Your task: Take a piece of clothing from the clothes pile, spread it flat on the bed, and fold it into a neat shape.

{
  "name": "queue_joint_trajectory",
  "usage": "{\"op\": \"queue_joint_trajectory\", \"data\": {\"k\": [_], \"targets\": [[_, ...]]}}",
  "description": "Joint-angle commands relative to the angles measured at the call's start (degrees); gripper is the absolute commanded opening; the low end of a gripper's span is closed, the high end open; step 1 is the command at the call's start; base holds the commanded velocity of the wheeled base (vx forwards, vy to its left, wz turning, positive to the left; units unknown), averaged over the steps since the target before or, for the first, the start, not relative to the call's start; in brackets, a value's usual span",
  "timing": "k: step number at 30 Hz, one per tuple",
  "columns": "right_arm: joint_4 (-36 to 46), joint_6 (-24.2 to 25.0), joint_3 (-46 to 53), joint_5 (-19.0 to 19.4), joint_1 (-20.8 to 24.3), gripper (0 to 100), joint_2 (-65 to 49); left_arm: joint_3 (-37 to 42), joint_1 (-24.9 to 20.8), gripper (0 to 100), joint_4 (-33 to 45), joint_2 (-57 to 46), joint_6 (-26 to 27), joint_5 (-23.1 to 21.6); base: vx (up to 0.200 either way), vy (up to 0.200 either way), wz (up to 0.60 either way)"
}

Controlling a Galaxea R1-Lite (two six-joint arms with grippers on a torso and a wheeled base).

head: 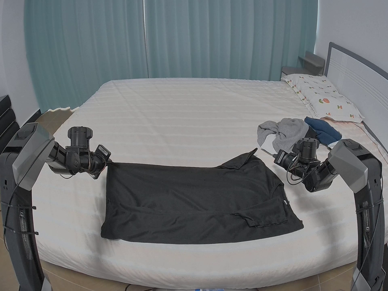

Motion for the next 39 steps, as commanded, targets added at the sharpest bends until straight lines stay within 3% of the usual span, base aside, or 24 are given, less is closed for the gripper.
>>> {"op": "queue_joint_trajectory", "data": {"k": [1, 4, 5, 14, 34, 35, 39], "targets": [[0.62, -0.01, 0.23, 0.71, 0.64, 0, 0.08, 0.06, 0.06, 0, -0.02, -0.32, 0.15, -0.01, 0.000, 0.000, 0.00], [5.54, -0.72, -1.43, 1.15, 1.34, 0, 0.25, 0.06, 0.06, 0, 0.07, -0.14, 0.15, -0.01, 0.000, 0.000, 0.00], [7.12, -0.80, -2.67, 1.24, 1.34, 100, 0.34, 0.15, 0.06, 0, 0.07, -0.14, 0.07, -0.10, 0.000, 0.000, 0.00], [13.45, -0.89, -13.39, 1.95, 1.34, 100, 5.44, 0.50, -0.29, 0, -0.02, 0.65, 0.15, -0.10, 0.000, 0.000, 0.00], [12.74, -0.19, -18.49, 2.38, 2.04, 100, 10.97, -0.11, -0.29, 0, -0.10, 2.50, 0.33, -0.01, 0.000, 0.000, 0.00], [12.74, -0.19, -18.40, 2.38, 2.04, 0, 10.97, -0.20, -0.29, 0, -0.10, 2.50, 0.33, -0.01, 0.000, 0.000, 0.00], [13.10, -0.19, -18.31, 2.38, 1.96, 0, 10.89, -0.38, -0.29, 0, -0.10, 2.67, 0.33, -0.01, 0.000, 0.000, 0.00]]}}
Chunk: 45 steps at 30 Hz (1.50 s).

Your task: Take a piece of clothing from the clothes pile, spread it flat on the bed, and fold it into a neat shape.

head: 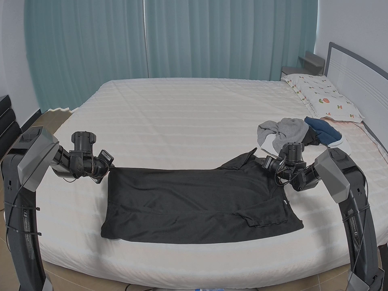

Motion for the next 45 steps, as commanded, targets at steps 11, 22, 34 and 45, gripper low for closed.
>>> {"op": "queue_joint_trajectory", "data": {"k": [11, 22, 34, 45], "targets": [[-0.73, 0.71, 3.85, -0.43, -0.43, 0, -3.86, -0.03, 0.12, 0, 0.08, -0.08, -0.02, 0.01, 0.000, 0.000, 0.00], [-7.76, 1.15, 12.82, 0.18, -0.96, 0, -9.58, 0.67, 0.12, 0, 0.17, -2.02, -0.02, 0.01, 0.000, 0.000, 0.00], [-13.29, 3.79, 18.88, -0.08, -1.66, 0, -14.59, 2.25, 0.39, 0, 0.08, -5.01, -0.11, 0.10, 0.000, 0.000, 0.00], [-15.84, 4.84, 24.33, 1.24, -2.19, 0, -17.31, 2.43, 0.21, 0, 0.08, -5.71, -0.02, 0.01, 0.000, 0.000, 0.00]]}}
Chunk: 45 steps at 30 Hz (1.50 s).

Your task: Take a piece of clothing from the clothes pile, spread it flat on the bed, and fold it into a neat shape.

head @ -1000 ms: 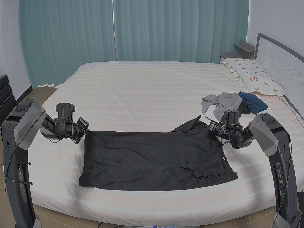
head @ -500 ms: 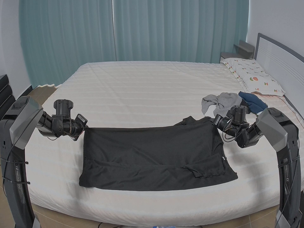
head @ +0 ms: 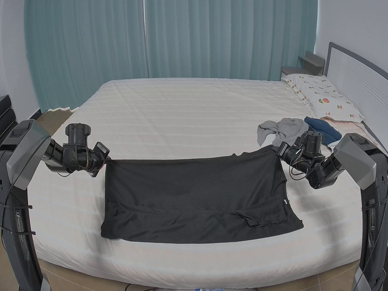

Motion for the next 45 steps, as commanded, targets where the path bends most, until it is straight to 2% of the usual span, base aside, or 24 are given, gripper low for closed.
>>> {"op": "queue_joint_trajectory", "data": {"k": [1, 4, 8, 15, 17, 19, 25, 31, 37, 43, 45], "targets": [[0.02, -0.19, 1.71, 0.32, -0.20, 0, -1.46, 0.09, -0.14, 0, -0.03, -0.44, 0.09, -0.04, 0.000, 0.000, 0.00], [0.81, -0.55, 2.58, 0.68, -0.20, 0, -1.37, 0.18, -0.14, 0, 0.15, -0.27, 0.09, -0.04, 0.000, 0.000, 0.00], [0.90, -3.36, 4.25, 2.17, -0.29, 0, -1.02, 0.18, -0.32, 0, 0.67, -0.09, 0.26, -0.04, 0.000, 0.000, 0.00], [0.81, -3.53, 4.52, 2.17, -0.47, 0, -1.29, 0.35, 0.03, 0, 0.94, -0.62, 0.53, -0.04, 0.000, 0.000, 0.00], [0.81, -3.62, 6.01, 2.52, -0.56, 0, -1.81, 1.76, 0.03, 0, 1.11, -0.71, 3.25, -0.04, 0.000, 0.000, 0.00], [0.98, -3.89, 7.68, 2.70, -0.56, 0, -2.69, 3.60, -0.05, 0, 1.03, -0.44, 8.52, 0.49, 0.000, 0.000, 0.00], [1.33, -5.56, 9.18, 3.49, -1.26, 0, -2.69, 5.89, -0.58, 0, 0.41, -0.71, 11.16, 0.58, 0.000, 0.000, 0.00], [1.33, -5.82, 10.41, 4.10, -1.17, 0, -3.04, 5.98, -0.76, 0, 0.59, -0.97, 11.16, 0.66, 0.000, 0.000, 0.00], [0.46, -5.20, 7.24, 3.31, -0.56, 0, -1.64, 3.69, -0.76, 0, 0.41, -0.53, 10.99, 1.02, 0.000, 0.000, 0.00], [-0.69, -5.20, 4.78, 1.29, -0.20, 0, 1.09, 2.55, -0.23, 0, -3.46, -0.53, 4.39, 1.90, 0.000, 0.000, 0.00], [-0.60, -5.20, 4.43, 1.29, -0.12, 0, 1.53, 2.64, -0.14, 0, -3.98, -0.53, 3.78, 1.98, 0.000, 0.000, 0.00]]}}
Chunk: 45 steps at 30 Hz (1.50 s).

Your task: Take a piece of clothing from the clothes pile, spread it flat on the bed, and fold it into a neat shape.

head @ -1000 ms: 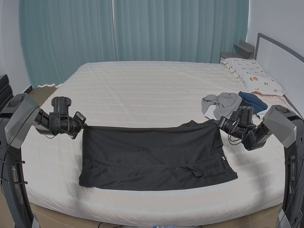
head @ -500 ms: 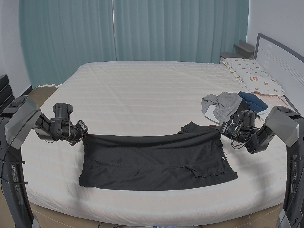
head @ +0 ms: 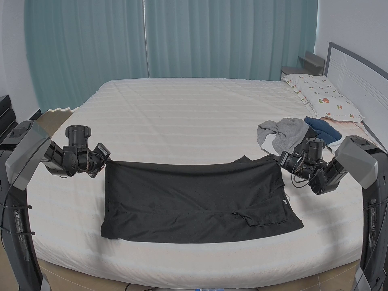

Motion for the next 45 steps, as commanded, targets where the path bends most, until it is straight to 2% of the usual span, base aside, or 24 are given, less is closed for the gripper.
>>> {"op": "queue_joint_trajectory", "data": {"k": [1, 10, 17, 30, 34, 40, 45], "targets": [[-0.22, 0.01, -1.69, -0.27, 0.54, 0, 3.12, -0.43, 0.41, 0, -1.08, 0.21, -0.92, 0.32, 0.000, 0.000, 0.00], [-2.25, 0.01, -4.15, -2.03, 0.63, 0, 5.49, -0.96, 0.50, 0, -1.17, 1.62, -0.57, 0.14, 0.000, 0.000, 0.00], [-1.89, 0.10, -1.07, -1.85, 0.19, 0, 3.65, -0.17, 0.67, 0, -0.64, 1.88, -0.57, -0.12, 0.000, 0.000, 0.00], [-2.42, 0.01, 7.72, 1.84, -0.34, 0, -2.77, 5.89, 1.38, 0, -1.17, -0.84, 2.07, -0.83, 0.000, 0.000, 0.00], [-4.71, 0.01, 11.76, 3.86, -0.87, 0, -4.35, 8.53, 1.20, 0, -1.35, -2.25, 3.56, -1.09, 0.000, 0.000, 0.00], [-9.36, -0.60, 17.74, 4.48, -1.75, 0, -4.61, 11.52, 1.11, 0, -1.35, -4.18, 4.35, -2.15, 0.000, 0.000, 0.00], [-14.46, -2.10, 25.21, 6.94, -2.63, 0, -4.79, 16.70, 1.11, 0, -1.35, -5.32, 9.28, -2.15, 0.000, 0.000, 0.00]]}}
